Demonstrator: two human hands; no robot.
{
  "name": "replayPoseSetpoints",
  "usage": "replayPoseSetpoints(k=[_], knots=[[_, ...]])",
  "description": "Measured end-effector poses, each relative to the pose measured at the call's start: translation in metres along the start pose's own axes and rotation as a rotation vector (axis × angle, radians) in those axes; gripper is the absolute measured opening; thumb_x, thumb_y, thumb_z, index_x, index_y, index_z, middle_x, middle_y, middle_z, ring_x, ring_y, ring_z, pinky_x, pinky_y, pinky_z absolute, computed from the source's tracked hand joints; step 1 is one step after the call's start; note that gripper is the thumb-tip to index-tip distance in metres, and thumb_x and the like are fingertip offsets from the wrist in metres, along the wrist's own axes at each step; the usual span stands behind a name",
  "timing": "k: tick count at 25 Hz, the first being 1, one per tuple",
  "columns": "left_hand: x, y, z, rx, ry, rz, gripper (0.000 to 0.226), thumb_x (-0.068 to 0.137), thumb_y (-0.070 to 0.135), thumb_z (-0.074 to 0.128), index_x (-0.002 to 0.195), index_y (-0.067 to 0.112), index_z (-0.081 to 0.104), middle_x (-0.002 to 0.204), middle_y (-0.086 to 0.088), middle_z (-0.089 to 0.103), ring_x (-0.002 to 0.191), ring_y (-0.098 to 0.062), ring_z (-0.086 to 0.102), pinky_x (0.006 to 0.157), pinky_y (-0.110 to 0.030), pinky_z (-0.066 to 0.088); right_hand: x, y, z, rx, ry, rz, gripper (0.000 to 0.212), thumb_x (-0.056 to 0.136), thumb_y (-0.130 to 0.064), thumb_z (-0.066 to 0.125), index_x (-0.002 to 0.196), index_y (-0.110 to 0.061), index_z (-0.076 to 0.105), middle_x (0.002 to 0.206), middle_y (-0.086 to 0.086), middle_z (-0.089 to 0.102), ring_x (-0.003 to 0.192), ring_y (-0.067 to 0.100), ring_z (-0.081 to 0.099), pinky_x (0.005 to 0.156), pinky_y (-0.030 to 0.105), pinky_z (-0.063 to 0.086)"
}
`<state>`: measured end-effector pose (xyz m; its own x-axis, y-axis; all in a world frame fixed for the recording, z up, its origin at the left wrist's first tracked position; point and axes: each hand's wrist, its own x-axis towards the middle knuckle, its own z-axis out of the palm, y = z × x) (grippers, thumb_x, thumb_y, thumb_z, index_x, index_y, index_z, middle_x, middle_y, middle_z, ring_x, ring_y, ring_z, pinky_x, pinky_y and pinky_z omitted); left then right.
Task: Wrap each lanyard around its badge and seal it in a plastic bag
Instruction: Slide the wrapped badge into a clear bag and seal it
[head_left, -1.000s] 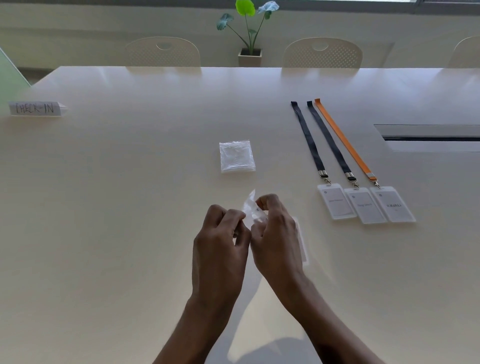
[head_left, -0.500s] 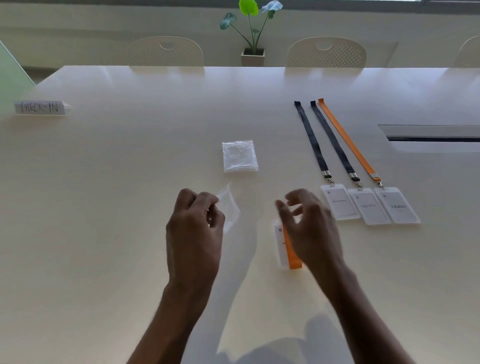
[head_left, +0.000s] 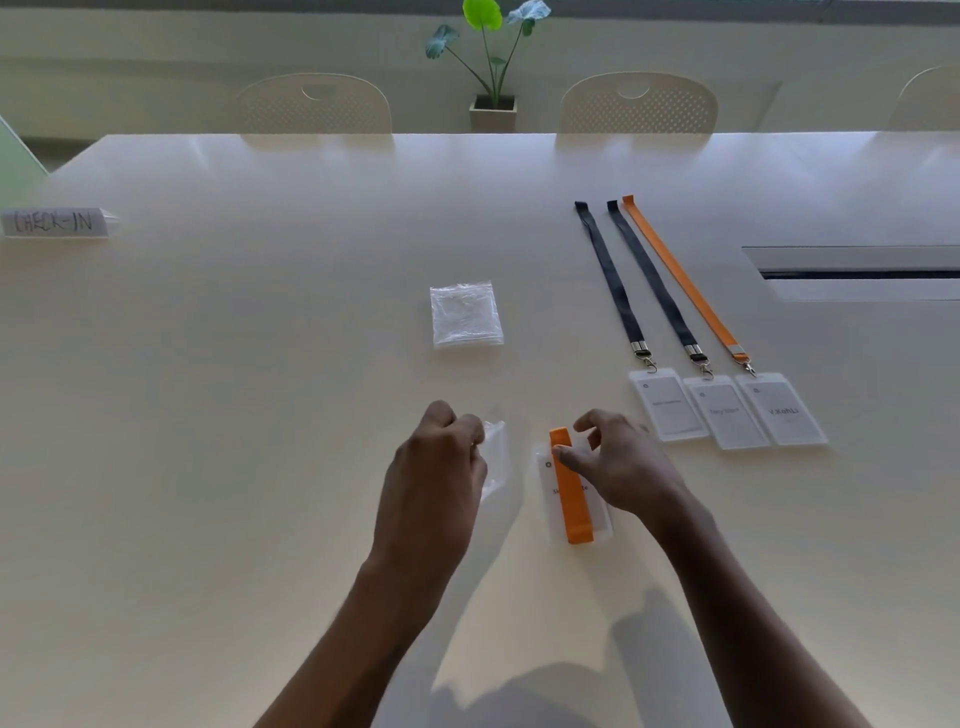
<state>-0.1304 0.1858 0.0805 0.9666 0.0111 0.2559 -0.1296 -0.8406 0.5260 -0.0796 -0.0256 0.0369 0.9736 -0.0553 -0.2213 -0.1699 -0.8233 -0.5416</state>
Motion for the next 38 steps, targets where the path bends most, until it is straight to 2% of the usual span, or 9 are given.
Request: replayPoseSetpoints(k=[5,8,11,14,22,27,30,33,38], knots=[[0.006,-0.006,0.017,-0.085,-0.032,-0.028,0.011,0.09,0.002,0.074,0.088,0.013,0.074,0.084,0.003,0.055,0.064,-0.016,0.062,0.064,-0.033,0.057,0.006,0.003,0.002,0.126,-0.015,0.034,0.041,0.088,-0.039,0.081,0.119,-0.015,0.07,0.113,0.006,0.072,0.093,0.016,0.065,0.077,0.03,0.055],[0.008,-0.01,0.022,-0.125,-0.035,-0.061,0.011,0.089,0.004,0.078,0.089,0.015,0.077,0.085,0.004,0.058,0.069,-0.008,0.063,0.067,-0.028,0.058,0.006,0.006,-0.004,0.287,-0.099,0.086,0.029,0.087,-0.033,0.083,0.106,-0.018,0.066,0.104,0.002,0.066,0.094,0.018,0.067,0.084,0.039,0.062],[0.01,-0.012,0.028,-0.147,-0.035,-0.076,0.013,0.087,0.005,0.08,0.088,0.017,0.079,0.082,0.007,0.059,0.069,-0.003,0.061,0.063,-0.009,0.049,-0.001,0.002,-0.017,0.442,-0.151,0.112,0.024,0.088,-0.026,0.082,0.099,-0.021,0.063,0.101,0.007,0.069,0.09,0.022,0.072,0.077,0.037,0.064],[0.011,-0.013,0.034,-0.196,-0.017,-0.113,0.017,0.086,0.008,0.08,0.08,0.024,0.077,0.077,0.012,0.057,0.066,-0.002,0.06,0.062,-0.004,0.043,-0.015,-0.004,-0.032,0.511,0.003,0.04,0.019,0.088,-0.02,0.082,0.097,-0.025,0.066,0.095,0.004,0.073,0.087,0.02,0.075,0.078,0.038,0.065],[0.014,-0.008,0.052,-0.319,0.035,-0.189,0.016,0.085,0.012,0.084,0.077,0.025,0.078,0.072,0.011,0.061,0.074,-0.005,0.063,0.062,-0.006,0.045,-0.06,-0.02,-0.047,0.543,0.512,-0.133,0.019,0.085,-0.021,0.083,0.09,-0.025,0.064,0.087,-0.01,0.071,0.082,0.0,0.072,0.068,0.015,0.06],[0.021,-0.001,0.055,-0.414,0.084,-0.211,0.014,0.085,0.008,0.081,0.084,0.022,0.082,0.074,0.011,0.068,0.066,-0.013,0.071,0.071,-0.038,0.063,-0.08,-0.035,-0.027,0.588,0.611,-0.211,0.025,0.083,-0.013,0.082,0.082,-0.026,0.061,0.085,-0.007,0.069,0.08,0.006,0.072,0.07,0.01,0.057],[0.021,0.002,0.055,-0.407,0.128,-0.174,0.01,0.086,0.014,0.081,0.085,0.024,0.082,0.074,0.008,0.07,0.066,-0.01,0.069,0.069,-0.034,0.061,-0.088,-0.043,-0.012,0.586,0.638,-0.276,0.022,0.083,-0.014,0.079,0.082,-0.024,0.059,0.086,-0.012,0.063,0.084,0.003,0.071,0.073,0.009,0.057],[0.019,0.003,0.056,-0.398,0.161,-0.124,0.005,0.091,0.022,0.082,0.093,0.017,0.082,0.081,0.006,0.07,0.07,-0.006,0.069,0.067,-0.019,0.058,-0.089,-0.046,-0.003,0.535,0.62,-0.303,0.024,0.083,-0.018,0.078,0.081,-0.024,0.055,0.086,-0.017,0.057,0.088,0.002,0.068,0.076,0.007,0.056],[0.017,0.001,0.055,-0.375,0.211,-0.074,0.009,0.094,0.013,0.077,0.101,0.011,0.081,0.087,0.003,0.068,0.076,-0.005,0.068,0.071,-0.008,0.054,-0.086,-0.044,0.008,0.496,0.573,-0.269,0.025,0.081,-0.019,0.079,0.08,-0.023,0.054,0.085,-0.012,0.058,0.088,0.002,0.065,0.073,0.003,0.052]])
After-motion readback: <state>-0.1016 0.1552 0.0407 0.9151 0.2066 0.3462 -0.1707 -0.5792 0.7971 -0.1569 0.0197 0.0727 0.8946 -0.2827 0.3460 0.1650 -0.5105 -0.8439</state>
